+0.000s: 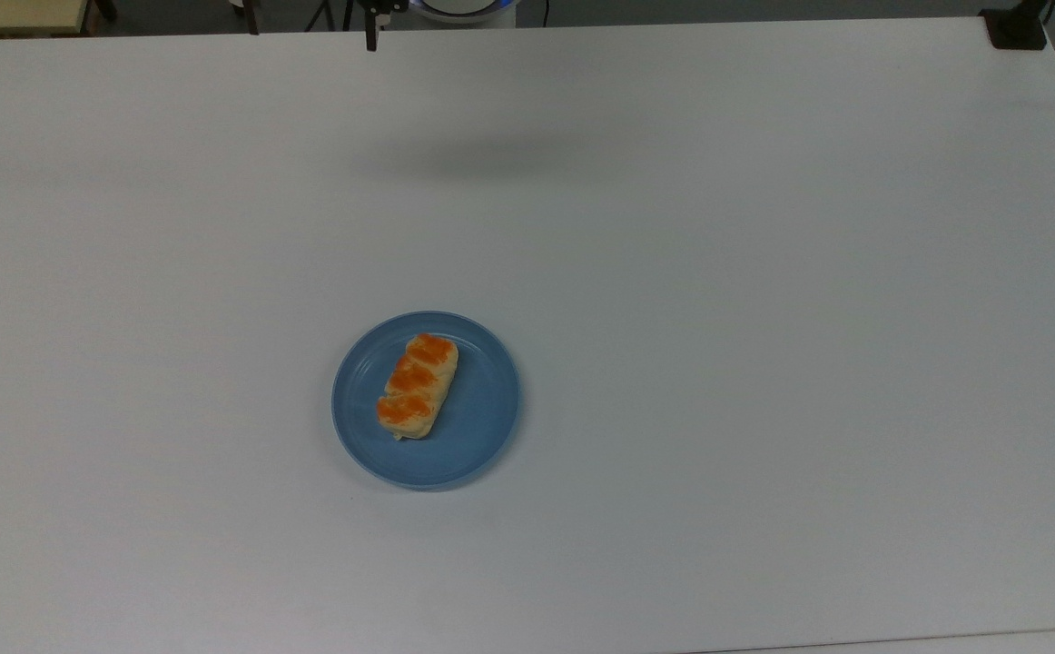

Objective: Put the bread on the table
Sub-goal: 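Move the open gripper toward the blue plate with the bread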

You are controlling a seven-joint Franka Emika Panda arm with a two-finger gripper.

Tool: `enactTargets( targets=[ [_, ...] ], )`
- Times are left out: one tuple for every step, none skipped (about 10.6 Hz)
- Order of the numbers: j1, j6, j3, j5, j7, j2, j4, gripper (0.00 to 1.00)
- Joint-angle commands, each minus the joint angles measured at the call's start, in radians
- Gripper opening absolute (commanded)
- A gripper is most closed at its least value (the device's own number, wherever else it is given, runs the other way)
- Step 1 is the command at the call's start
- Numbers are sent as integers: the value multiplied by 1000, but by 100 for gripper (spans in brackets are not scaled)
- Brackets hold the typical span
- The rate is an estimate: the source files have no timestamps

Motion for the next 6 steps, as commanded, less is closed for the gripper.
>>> enactTargets(
  targets=[
    [7,25,-10,16,-12,-3,-23,100],
    [5,26,-10,16,-12,-2,-23,100],
    [5,26,-10,16,-12,-2,-21,100],
    [5,25,-10,16,-12,-2,-21,100],
    [5,23,-10,14,-13,-2,-21,100],
    [5,22,-10,10,-21,-2,-21,100]
  ],
)
